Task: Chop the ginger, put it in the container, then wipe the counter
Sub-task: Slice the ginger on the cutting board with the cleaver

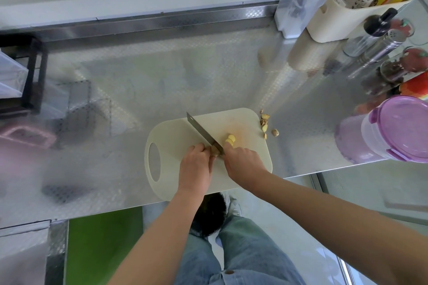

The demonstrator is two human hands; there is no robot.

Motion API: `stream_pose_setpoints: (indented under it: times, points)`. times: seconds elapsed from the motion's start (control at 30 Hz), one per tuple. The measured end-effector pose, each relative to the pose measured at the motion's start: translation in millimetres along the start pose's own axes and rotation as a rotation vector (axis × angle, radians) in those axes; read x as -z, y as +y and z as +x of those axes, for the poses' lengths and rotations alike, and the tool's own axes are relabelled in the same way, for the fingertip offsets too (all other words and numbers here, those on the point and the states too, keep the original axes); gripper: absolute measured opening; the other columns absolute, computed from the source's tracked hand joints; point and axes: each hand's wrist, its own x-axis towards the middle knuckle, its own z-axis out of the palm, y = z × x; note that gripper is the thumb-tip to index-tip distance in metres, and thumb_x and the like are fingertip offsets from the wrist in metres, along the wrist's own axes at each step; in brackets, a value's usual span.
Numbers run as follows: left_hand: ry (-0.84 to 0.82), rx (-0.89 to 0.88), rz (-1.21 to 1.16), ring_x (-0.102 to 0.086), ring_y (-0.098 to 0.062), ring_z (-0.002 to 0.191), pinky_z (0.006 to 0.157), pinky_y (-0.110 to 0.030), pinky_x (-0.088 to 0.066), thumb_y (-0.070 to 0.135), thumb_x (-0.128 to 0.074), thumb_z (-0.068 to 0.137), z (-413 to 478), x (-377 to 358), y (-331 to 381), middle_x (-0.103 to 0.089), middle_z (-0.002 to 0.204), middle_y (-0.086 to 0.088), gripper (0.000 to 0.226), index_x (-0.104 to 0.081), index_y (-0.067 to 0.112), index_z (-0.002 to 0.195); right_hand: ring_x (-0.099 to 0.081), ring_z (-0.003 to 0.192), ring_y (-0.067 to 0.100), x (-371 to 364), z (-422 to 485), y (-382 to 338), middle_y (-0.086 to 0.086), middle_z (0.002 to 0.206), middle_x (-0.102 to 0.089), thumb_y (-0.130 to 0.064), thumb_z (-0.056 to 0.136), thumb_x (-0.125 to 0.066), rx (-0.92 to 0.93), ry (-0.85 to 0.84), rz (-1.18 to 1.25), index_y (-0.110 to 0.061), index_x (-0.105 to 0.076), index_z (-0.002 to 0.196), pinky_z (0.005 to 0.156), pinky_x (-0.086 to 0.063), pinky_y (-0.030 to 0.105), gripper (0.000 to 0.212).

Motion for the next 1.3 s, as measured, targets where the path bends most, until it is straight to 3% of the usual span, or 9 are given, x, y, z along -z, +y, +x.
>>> stream_pose_setpoints:
  times: [0.2, 0.4, 0.6, 0.8, 0.9, 1.0, 1.13, 1.3]
  points:
    - [-0.007, 0.013, 0.005, -0.052, -0.027, 0.068, 0.051, -0.030, -0.034, 0.012, -0.068, 0.084, 0, 2, 1, -0.055, 0.074, -0.006, 0.007, -0.064, 0.009, 0.079, -0.058, 0.080, 0.030, 3, 11, 0, 0.011, 0.093, -0.059, -0.016, 0.099, -0.037, -0.022, -0.006, 0.090, -0.007, -0.037, 0.128, 0.063, -0.038, 0.034, 0.030]
    - [0.002, 0.012, -0.001, -0.052, -0.027, 0.068, 0.051, -0.032, -0.038, 0.015, -0.070, 0.083, -2, 1, 0, -0.054, 0.074, -0.005, 0.007, -0.066, 0.010, 0.081, -0.047, 0.068, 0.024, -4, -3, 10, -0.001, 0.066, -0.034, -0.018, 0.100, -0.035, 0.007, -0.014, 0.020, -0.009, -0.030, 0.133, 0.060, -0.035, 0.034, 0.035]
    - [0.015, 0.055, -0.076, -0.056, -0.024, 0.073, 0.054, -0.037, -0.047, 0.019, -0.073, 0.079, -5, 2, -2, -0.058, 0.079, -0.002, 0.011, -0.066, 0.013, 0.085, -0.049, 0.070, 0.027, -5, -3, 11, 0.005, 0.078, -0.046, -0.019, 0.100, -0.034, -0.022, 0.001, 0.057, -0.010, -0.031, 0.133, 0.062, -0.038, 0.035, 0.034]
    - [0.047, 0.035, -0.059, -0.057, -0.022, 0.074, 0.053, -0.034, -0.047, 0.014, -0.081, 0.070, -20, 1, -3, -0.058, 0.082, -0.001, 0.025, -0.064, 0.013, 0.089, -0.058, 0.087, 0.035, -2, 1, 6, 0.015, 0.098, -0.060, -0.025, 0.101, -0.034, -0.069, 0.003, 0.179, -0.008, -0.037, 0.126, 0.068, -0.040, 0.036, 0.031]
    - [0.065, 0.109, -0.104, -0.056, -0.021, 0.081, 0.058, -0.033, -0.048, 0.015, -0.080, 0.072, -22, 3, -3, -0.060, 0.087, 0.001, 0.026, -0.064, 0.014, 0.093, -0.056, 0.078, 0.035, 4, 4, 14, 0.014, 0.087, -0.057, -0.025, 0.101, -0.036, -0.084, 0.070, 0.228, -0.010, -0.042, 0.110, 0.062, -0.036, 0.035, 0.019]
    - [0.089, 0.133, -0.125, -0.054, -0.019, 0.082, 0.060, -0.030, -0.046, 0.017, -0.079, 0.074, -15, 4, 4, -0.060, 0.087, 0.002, 0.025, -0.064, 0.016, 0.094, -0.050, 0.065, 0.033, 14, 4, 23, 0.007, 0.069, -0.047, -0.026, 0.099, -0.038, -0.068, 0.158, 0.273, -0.016, -0.033, 0.091, 0.055, -0.034, 0.034, 0.015]
    - [0.096, 0.189, -0.157, -0.054, -0.018, 0.082, 0.062, -0.029, -0.045, 0.019, -0.079, 0.075, -6, 4, 9, -0.059, 0.086, 0.004, 0.022, -0.065, 0.019, 0.092, -0.042, 0.060, 0.029, 20, -1, 31, 0.000, 0.059, -0.033, -0.028, 0.100, -0.039, 0.036, 0.143, 0.210, -0.017, -0.030, 0.087, 0.054, -0.028, 0.032, 0.019]
    - [0.068, 0.214, -0.121, -0.055, -0.020, 0.086, 0.062, -0.030, -0.043, 0.023, -0.077, 0.076, -7, 3, 10, -0.059, 0.087, 0.002, 0.021, -0.066, 0.019, 0.093, -0.044, 0.063, 0.030, 18, -9, 34, 0.008, 0.070, -0.044, -0.030, 0.100, -0.038, 0.001, 0.124, 0.225, -0.010, -0.044, 0.100, 0.056, -0.031, 0.034, 0.021]
